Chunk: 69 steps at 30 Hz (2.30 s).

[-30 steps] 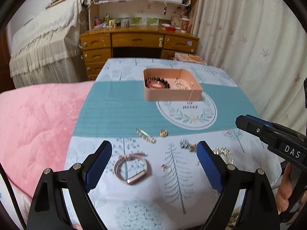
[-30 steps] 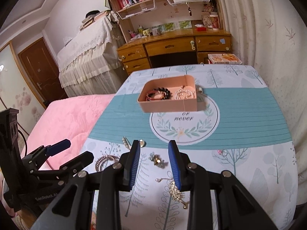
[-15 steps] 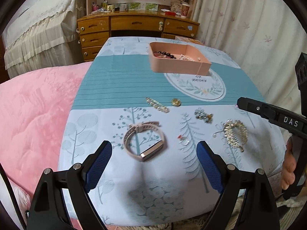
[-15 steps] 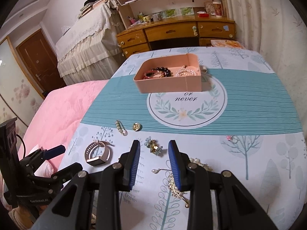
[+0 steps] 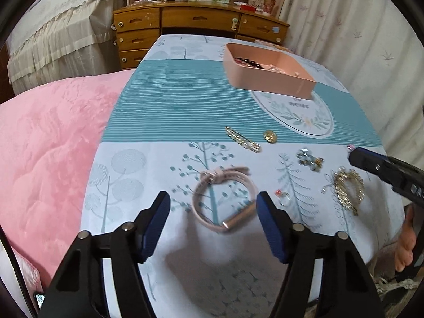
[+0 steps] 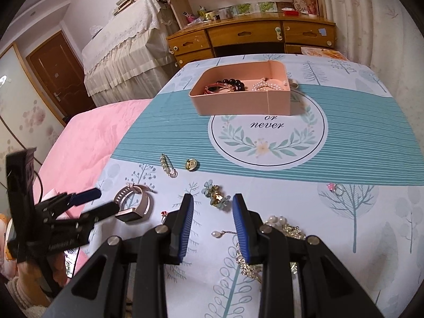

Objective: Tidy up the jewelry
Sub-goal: 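Move the left tool toward the pink watch band and open it, then grasp the pink watch band with left tool while right tool grasps pearl pin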

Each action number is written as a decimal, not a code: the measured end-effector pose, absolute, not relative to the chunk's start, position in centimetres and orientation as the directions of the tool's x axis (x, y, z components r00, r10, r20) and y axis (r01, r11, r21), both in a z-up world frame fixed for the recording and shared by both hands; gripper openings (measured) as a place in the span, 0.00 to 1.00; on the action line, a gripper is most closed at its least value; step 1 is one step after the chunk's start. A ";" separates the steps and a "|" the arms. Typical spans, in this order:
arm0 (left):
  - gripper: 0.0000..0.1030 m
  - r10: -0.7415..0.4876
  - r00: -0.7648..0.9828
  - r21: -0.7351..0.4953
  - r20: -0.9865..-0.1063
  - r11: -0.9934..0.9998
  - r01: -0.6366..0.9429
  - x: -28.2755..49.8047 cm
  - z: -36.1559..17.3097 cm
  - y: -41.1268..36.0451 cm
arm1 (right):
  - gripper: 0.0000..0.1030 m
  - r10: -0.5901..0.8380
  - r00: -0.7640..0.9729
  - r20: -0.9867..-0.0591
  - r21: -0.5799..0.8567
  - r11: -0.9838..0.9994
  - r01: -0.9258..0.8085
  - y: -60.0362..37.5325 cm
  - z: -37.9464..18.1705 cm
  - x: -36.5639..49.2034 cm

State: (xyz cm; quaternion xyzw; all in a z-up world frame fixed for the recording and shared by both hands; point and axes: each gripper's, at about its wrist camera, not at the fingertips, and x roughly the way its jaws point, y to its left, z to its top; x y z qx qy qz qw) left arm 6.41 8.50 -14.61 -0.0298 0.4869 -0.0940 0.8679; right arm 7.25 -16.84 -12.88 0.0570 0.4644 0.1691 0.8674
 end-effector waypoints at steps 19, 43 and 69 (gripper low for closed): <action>0.51 -0.182 0.430 -0.033 -0.884 0.943 0.331 11.1 -17.6 7.3 | 0.30 0.356 0.441 -0.824 0.262 0.929 -0.261 -16.0 -15.0 8.9; 0.16 -0.237 0.447 -0.164 -0.862 0.967 0.198 9.9 -16.6 8.6 | 0.30 0.389 0.414 -0.823 0.188 0.874 -0.447 -10.0 -14.1 12.1; 0.18 -0.266 0.441 -0.266 -0.857 0.962 0.063 9.4 -17.9 12.9 | 0.19 0.262 0.342 -0.902 -0.025 0.762 -0.647 -2.1 -17.5 15.0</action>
